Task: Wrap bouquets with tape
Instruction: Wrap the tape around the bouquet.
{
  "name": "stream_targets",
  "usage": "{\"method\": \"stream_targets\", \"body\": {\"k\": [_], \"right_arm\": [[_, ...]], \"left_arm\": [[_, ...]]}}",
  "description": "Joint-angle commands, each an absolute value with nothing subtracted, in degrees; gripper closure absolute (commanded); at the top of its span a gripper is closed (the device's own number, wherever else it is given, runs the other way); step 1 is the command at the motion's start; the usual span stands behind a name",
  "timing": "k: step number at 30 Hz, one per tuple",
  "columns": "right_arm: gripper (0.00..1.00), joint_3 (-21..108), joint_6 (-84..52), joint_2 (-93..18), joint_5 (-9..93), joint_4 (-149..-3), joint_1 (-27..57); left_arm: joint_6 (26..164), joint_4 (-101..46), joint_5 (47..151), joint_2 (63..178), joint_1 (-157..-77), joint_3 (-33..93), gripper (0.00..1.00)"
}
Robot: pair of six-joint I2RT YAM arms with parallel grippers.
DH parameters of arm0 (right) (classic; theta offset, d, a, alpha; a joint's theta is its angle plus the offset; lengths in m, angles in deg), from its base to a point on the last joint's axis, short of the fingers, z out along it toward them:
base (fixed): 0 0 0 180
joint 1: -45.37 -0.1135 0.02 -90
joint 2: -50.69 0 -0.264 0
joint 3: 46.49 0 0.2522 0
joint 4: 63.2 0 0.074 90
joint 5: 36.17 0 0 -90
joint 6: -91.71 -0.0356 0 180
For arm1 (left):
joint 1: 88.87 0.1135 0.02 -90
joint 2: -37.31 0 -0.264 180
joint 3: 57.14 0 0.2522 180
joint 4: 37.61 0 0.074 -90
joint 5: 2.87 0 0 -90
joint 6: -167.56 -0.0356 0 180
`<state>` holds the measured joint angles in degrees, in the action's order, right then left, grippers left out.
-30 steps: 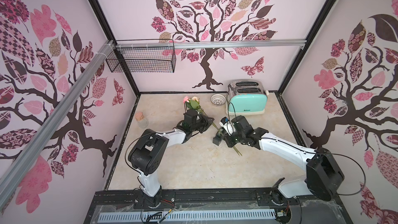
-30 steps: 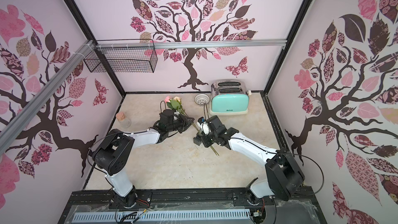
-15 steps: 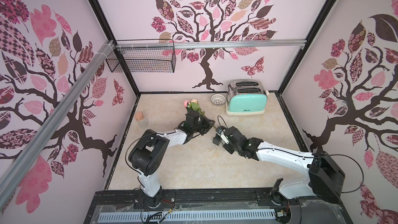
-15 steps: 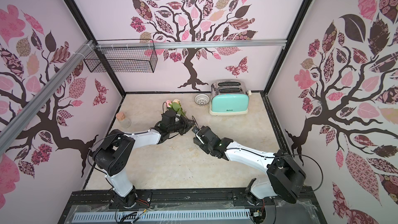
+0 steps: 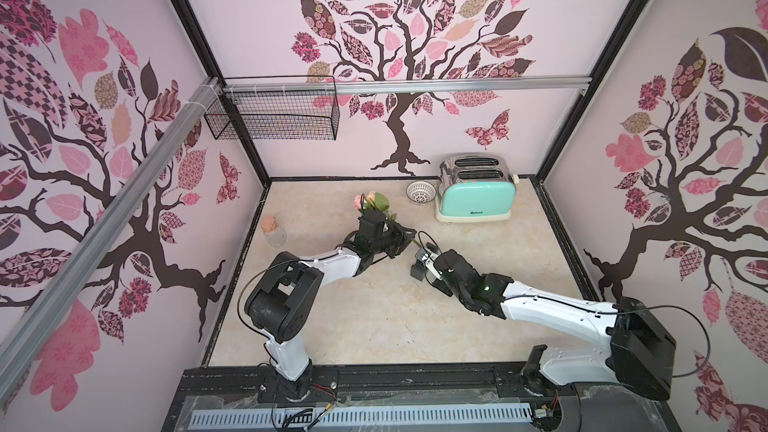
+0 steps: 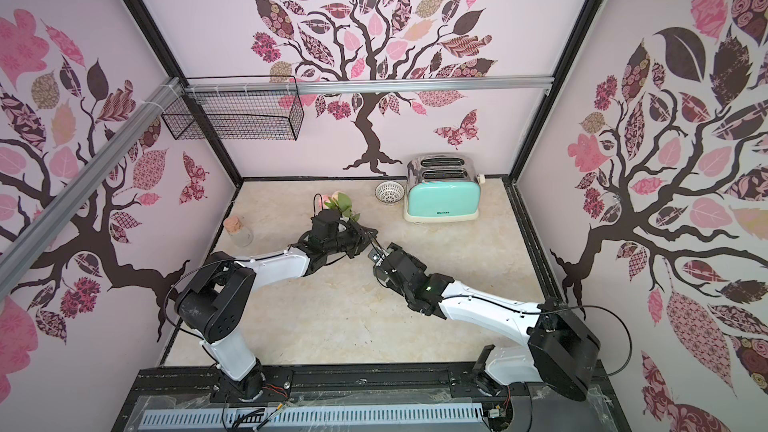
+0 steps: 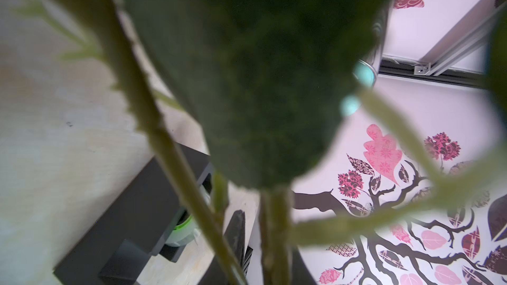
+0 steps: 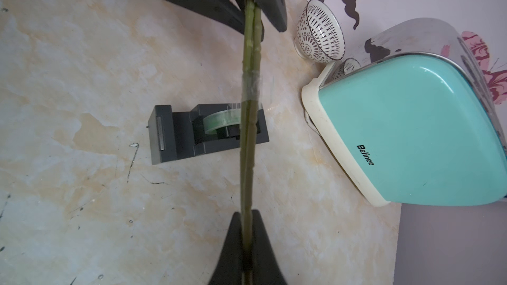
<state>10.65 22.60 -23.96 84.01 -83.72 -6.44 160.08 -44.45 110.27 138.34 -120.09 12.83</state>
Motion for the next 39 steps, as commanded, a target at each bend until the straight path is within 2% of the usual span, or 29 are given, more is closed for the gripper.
{"method": "stream_targets", "body": {"k": [1, 15, 20, 22, 23, 24, 27, 29, 31, 34, 39], "right_arm": [[1.00, 12.0, 23.7, -20.9, 85.4, -80.2, -6.9], [1.00, 9.6, 30.1, -21.0, 89.0, -75.1, -9.0], [1.00, 9.1, 30.6, -21.8, 90.6, -74.2, -9.6], [1.00, 9.4, 28.9, -21.5, 89.9, -75.0, -9.6], [0.97, 9.8, 27.7, -21.5, 89.4, -75.7, -9.6], [0.85, 10.3, 25.8, -21.5, 88.2, -77.0, -9.6], [0.65, 13.2, 17.9, -21.0, 79.5, -83.1, -8.3], [0.50, 15.9, 11.6, -20.7, 67.5, -87.8, -4.6], [0.43, 17.4, 5.9, -20.4, 54.4, -89.9, 0.2], [0.39, 18.5, -0.5, -21.3, 38.4, -89.6, 5.6], [0.43, 20.1, -9.4, -26.9, 20.0, -88.2, 13.1]], "left_arm": [[159.2, -42.6, 110.0, 137.0, -120.3, 15.0, 0.80], [159.5, -42.0, 111.1, 138.4, -120.3, 17.6, 0.80], [159.7, -42.3, 111.1, 138.6, -120.4, 17.1, 0.99], [159.4, -42.4, 110.8, 138.3, -120.4, 16.7, 1.00], [159.2, -42.2, 110.6, 138.2, -120.4, 16.4, 1.00], [159.2, -42.4, 110.4, 138.1, -120.4, 16.2, 1.00], [158.3, -42.7, 110.2, 137.9, -120.4, 15.7, 1.00], [157.6, -43.2, 110.0, 137.7, -120.4, 15.3, 1.00], [157.2, -43.6, 109.9, 137.6, -120.4, 14.9, 1.00], [157.0, -44.1, 109.8, 137.5, -120.4, 14.3, 1.00], [157.0, -44.6, 109.8, 137.3, -120.4, 14.0, 1.00]]}}
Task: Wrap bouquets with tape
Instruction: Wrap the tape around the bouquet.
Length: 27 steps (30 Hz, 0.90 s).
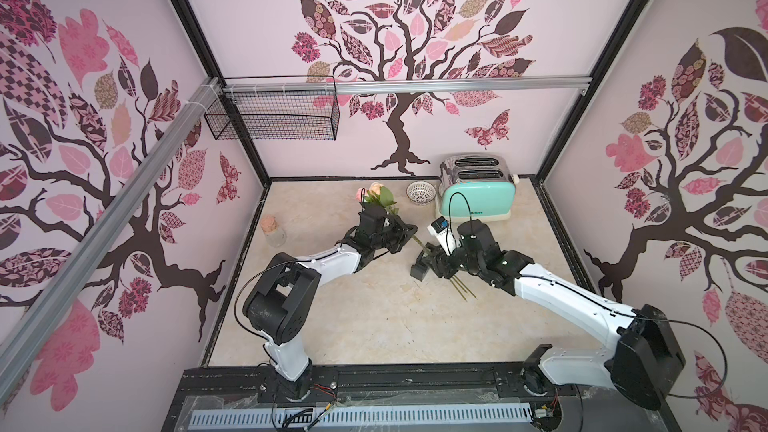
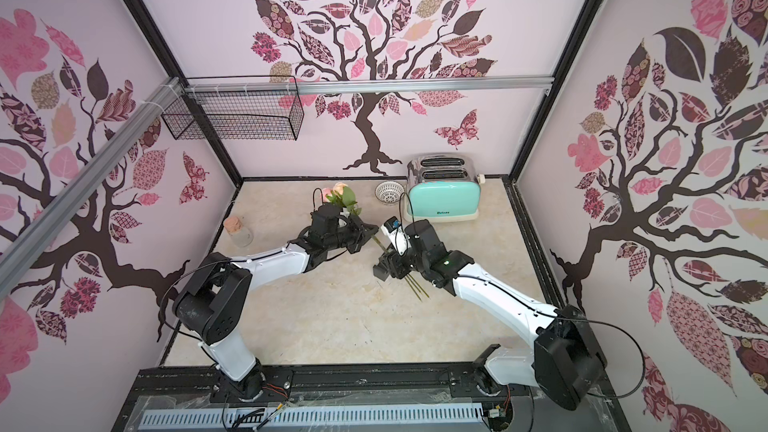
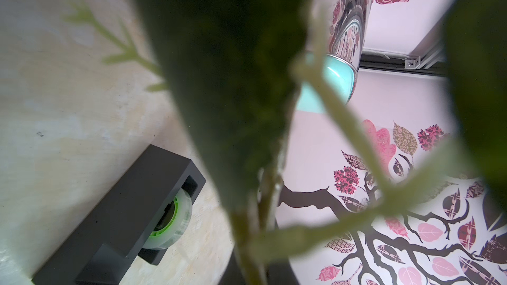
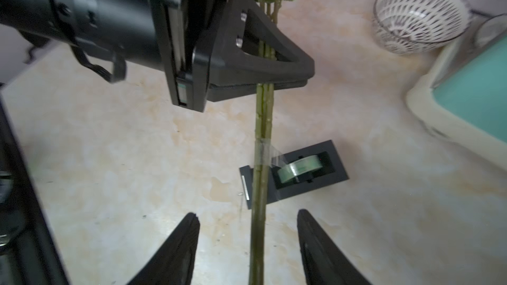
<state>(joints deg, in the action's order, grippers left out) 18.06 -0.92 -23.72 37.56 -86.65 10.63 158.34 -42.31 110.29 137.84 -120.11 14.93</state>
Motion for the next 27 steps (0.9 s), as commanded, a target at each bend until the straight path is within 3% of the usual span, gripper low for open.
{"method": "stream_targets", "body": {"k": [1, 6, 13, 17, 21, 27], "right_arm": [[0.44, 20.3, -10.6, -28.0, 18.3, -88.3, 14.3], [0.56, 20.0, -12.1, -30.2, 13.8, -87.8, 17.4], [0.98, 21.8, -6.7, -32.0, 18.8, -91.6, 17.4], [1.00, 22.5, -2.2, -31.4, 25.9, -92.1, 16.3], [1.00, 23.5, 5.5, -30.3, 38.8, -92.3, 10.4], [1.00, 23.1, 11.4, -29.7, 53.7, -90.0, 5.6]], "left_arm": [[157.0, -44.6, 109.8, 137.3, -120.4, 13.9, 1.00], [156.8, -44.5, 109.6, 137.0, -120.4, 13.9, 1.00], [156.8, -44.3, 109.6, 136.7, -120.4, 14.0, 1.00], [157.3, -43.9, 109.7, 136.1, -120.4, 13.9, 1.00], [158.1, -41.5, 110.2, 135.1, -120.4, 13.9, 0.69], [159.3, -35.5, 110.2, 133.4, -120.4, 14.6, 0.65]]}}
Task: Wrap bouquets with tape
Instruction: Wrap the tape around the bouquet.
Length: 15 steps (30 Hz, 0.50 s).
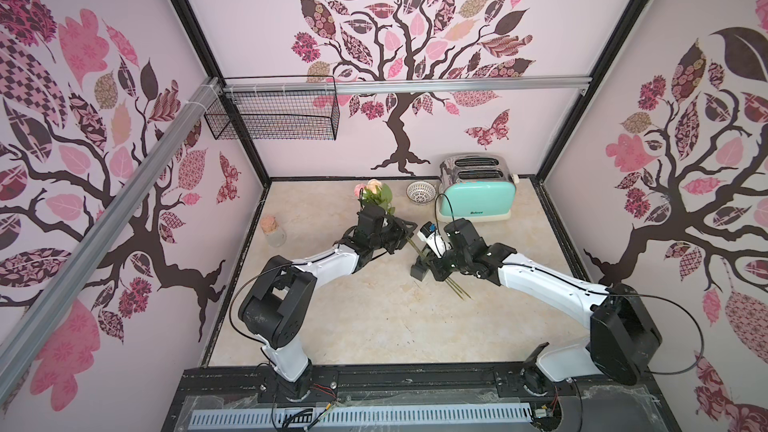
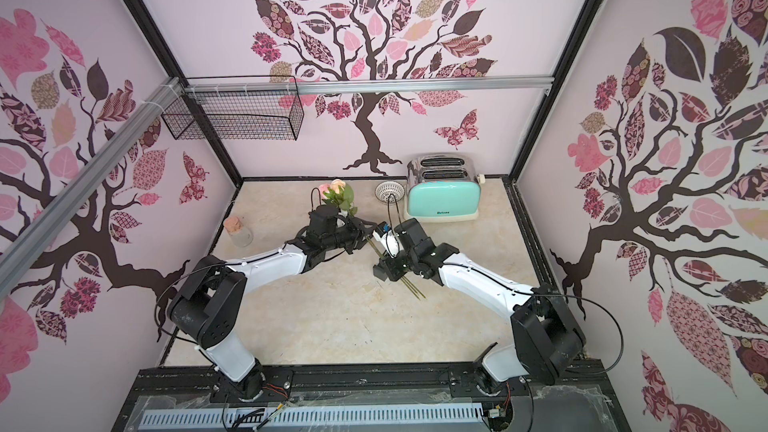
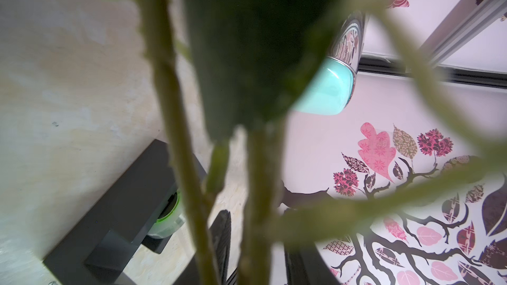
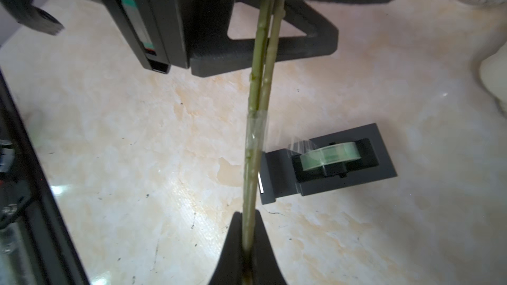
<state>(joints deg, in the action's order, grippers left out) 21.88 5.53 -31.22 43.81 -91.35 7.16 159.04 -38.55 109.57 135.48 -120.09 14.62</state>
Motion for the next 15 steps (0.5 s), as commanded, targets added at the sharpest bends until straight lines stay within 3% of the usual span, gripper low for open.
{"method": "stream_targets", "body": {"k": [1, 8, 15], "right_arm": [[1.00, 22.3, 13.2, -29.0, 57.2, -88.8, 4.2], [1.00, 17.2, 21.7, -26.2, 70.6, -82.1, -0.8], [1.00, 13.0, 28.4, -25.4, 80.1, -76.4, -5.4]], "left_arm": [[159.2, -34.4, 110.2, 133.3, -120.4, 14.8, 0.65], [160.8, -33.5, 111.7, 134.7, -120.4, 16.3, 0.72], [161.9, -34.1, 112.8, 136.9, -120.4, 17.1, 0.91]]}}
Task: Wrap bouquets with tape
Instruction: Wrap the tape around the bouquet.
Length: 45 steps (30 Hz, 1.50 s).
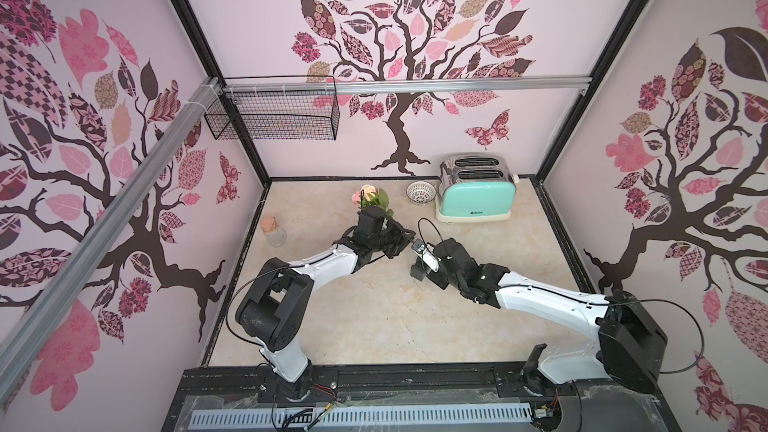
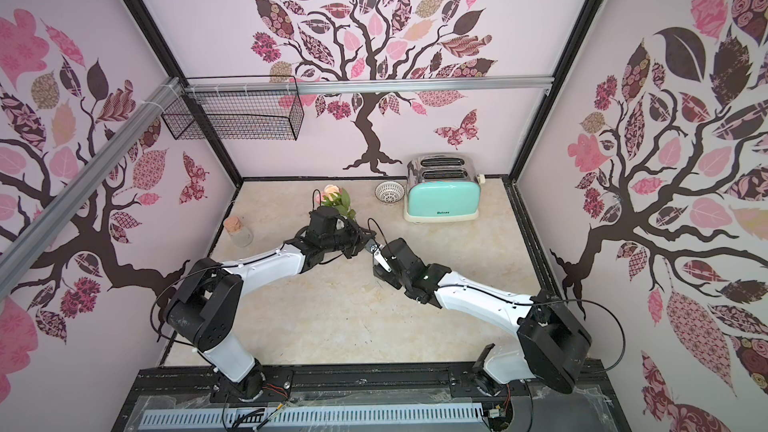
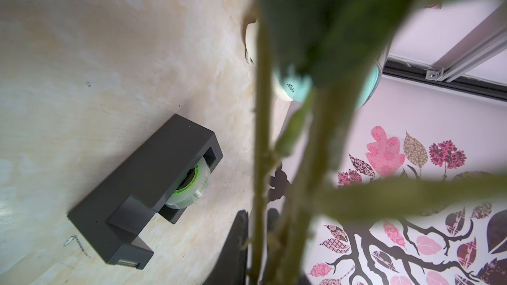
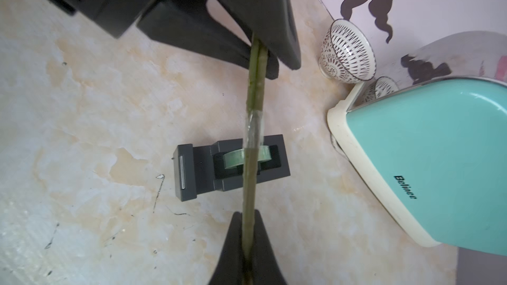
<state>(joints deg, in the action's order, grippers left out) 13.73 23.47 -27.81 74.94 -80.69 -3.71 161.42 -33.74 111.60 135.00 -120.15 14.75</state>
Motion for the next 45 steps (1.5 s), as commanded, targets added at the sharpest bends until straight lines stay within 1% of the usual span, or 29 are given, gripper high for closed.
{"method": "stream_targets", "body": {"k": [1, 3, 6, 7, 8, 9, 10, 14, 17, 20, 24, 26, 29, 33, 36, 38, 40, 42, 45], "right_arm": [[1.00, 12.5, 29.0, -25.4, 80.8, -75.7, -5.9], [1.00, 11.8, 29.3, -25.2, 82.1, -74.5, -6.6], [1.00, 11.8, 27.3, -24.9, 82.0, -74.8, -6.7], [0.97, 11.9, 26.1, -24.8, 82.1, -74.9, -6.7], [0.91, 11.8, 25.2, -24.7, 81.9, -75.1, -6.7], [0.81, 11.9, 24.0, -24.6, 81.2, -75.7, -6.7], [0.73, 12.2, 22.3, -24.5, 80.3, -76.5, -6.7], [0.52, 13.1, 15.5, -23.7, 73.9, -79.4, -6.1], [0.40, 14.5, 8.9, -22.7, 63.9, -82.0, -3.4], [0.36, 15.9, 2.5, -21.9, 48.2, -83.8, 2.8], [0.36, 17.5, -4.4, -23.0, 29.1, -85.3, 11.7], [0.36, 17.7, -7.5, -24.3, 21.3, -85.3, 15.1], [0.36, 17.2, -11.5, -26.2, 13.2, -83.7, 18.7], [0.37, 17.1, -14.0, -28.7, 7.9, -81.7, 20.0], [0.41, 17.9, -15.3, -31.0, 4.5, -81.6, 20.3], [0.49, 18.5, -15.5, -32.5, 3.8, -82.3, 20.5], [0.54, 18.8, -15.9, -33.4, 3.9, -82.9, 21.0], [0.54, 18.2, -17.0, -33.3, 3.6, -81.9, 22.1], [0.52, 16.3, -19.5, -32.5, 2.8, -78.8, 24.0]], "left_arm": [[162.1, -34.4, 112.9, 137.2, -120.4, 17.1, 0.94], [162.4, -35.1, 113.1, 137.5, -120.4, 16.9, 1.00], [162.6, -36.1, 112.8, 137.6, -120.5, 16.1, 1.00], [162.6, -36.5, 112.9, 137.6, -120.5, 15.9, 1.00], [162.6, -36.9, 113.0, 137.6, -120.4, 15.7, 1.00], [162.6, -37.4, 112.9, 137.5, -120.5, 15.6, 1.00], [162.5, -37.7, 112.7, 137.5, -120.5, 15.5, 1.00], [162.0, -38.8, 112.7, 137.5, -120.5, 15.4, 1.00], [161.3, -39.0, 112.8, 137.3, -120.5, 15.3, 1.00], [160.6, -39.3, 112.4, 136.8, -120.5, 15.1, 1.00], [159.9, -41.0, 111.8, 136.2, -120.5, 14.3, 1.00], [160.0, -42.0, 111.8, 136.1, -120.6, 14.0, 1.00], [159.9, -42.5, 111.9, 136.1, -120.5, 13.9, 1.00], [159.7, -42.7, 111.8, 135.9, -120.7, 13.7, 1.00], [159.7, -42.8, 111.7, 135.7, -120.7, 13.5, 1.00], [159.5, -42.8, 111.7, 135.6, -120.6, 13.7, 1.00], [159.3, -42.6, 111.7, 135.5, -120.7, 13.9, 1.00], [159.2, -42.6, 111.8, 135.5, -120.6, 13.9, 1.00], [159.1, -42.6, 111.9, 135.4, -120.7, 13.8, 1.00]]}}
